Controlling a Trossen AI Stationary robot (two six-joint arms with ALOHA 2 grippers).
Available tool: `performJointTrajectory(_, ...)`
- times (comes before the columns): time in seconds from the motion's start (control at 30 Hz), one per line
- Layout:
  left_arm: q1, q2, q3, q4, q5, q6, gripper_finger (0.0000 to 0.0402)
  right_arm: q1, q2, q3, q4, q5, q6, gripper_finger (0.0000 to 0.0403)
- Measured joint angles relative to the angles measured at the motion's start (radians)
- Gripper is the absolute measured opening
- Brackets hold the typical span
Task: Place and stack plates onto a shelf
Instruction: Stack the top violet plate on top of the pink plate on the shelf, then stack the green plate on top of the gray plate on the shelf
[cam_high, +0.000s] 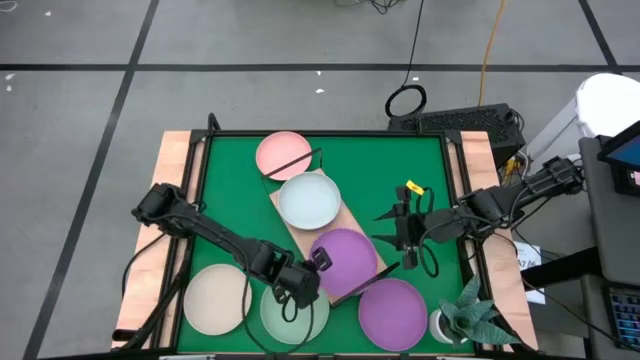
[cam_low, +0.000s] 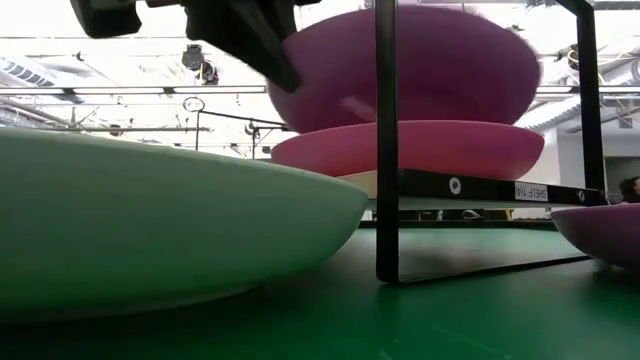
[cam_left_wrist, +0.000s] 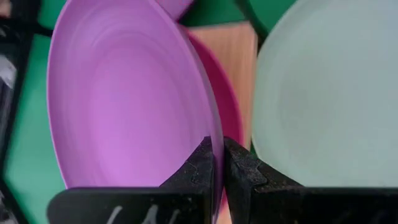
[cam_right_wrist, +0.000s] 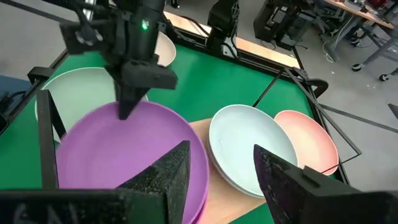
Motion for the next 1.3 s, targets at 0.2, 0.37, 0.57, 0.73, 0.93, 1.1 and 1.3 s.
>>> performJointTrajectory(0.2,0.007,0.029,0.000,0.039,-0.002,0.022,0.0019,0.000,0.000,0.000,0.000,-0.002,0.000,0.0160)
performJointTrajectory(0.37,0.019,0.035,-0.001,0.035,-0.002,0.043,0.0020,0.000,0.001,0.000,0.003,-0.002,0.000,0.0160)
performJointTrajectory(0.57,0.030,0.034,-0.001,0.046,-0.001,0.028,0.0045,0.000,0.001,0.000,0.003,-0.003,0.000,0.0160)
performJointTrajectory(0.73,0.030,0.034,-0.001,0.047,0.003,-0.002,0.0102,0.000,0.001,0.000,0.003,-0.003,0.015,0.0160)
performJointTrajectory(0.93,0.030,0.034,-0.001,0.048,0.003,-0.045,0.0153,0.000,0.001,0.000,0.003,-0.003,0.019,0.0160)
performJointTrajectory(1.1,0.025,0.033,-0.001,0.045,0.000,-0.119,0.0172,0.000,0.001,0.001,-0.017,-0.006,0.053,0.0160)
performJointTrajectory(1.3,-0.011,0.033,-0.001,0.013,-0.138,-0.191,0.0175,0.006,0.002,-0.035,-0.066,-0.006,0.133,0.0160)
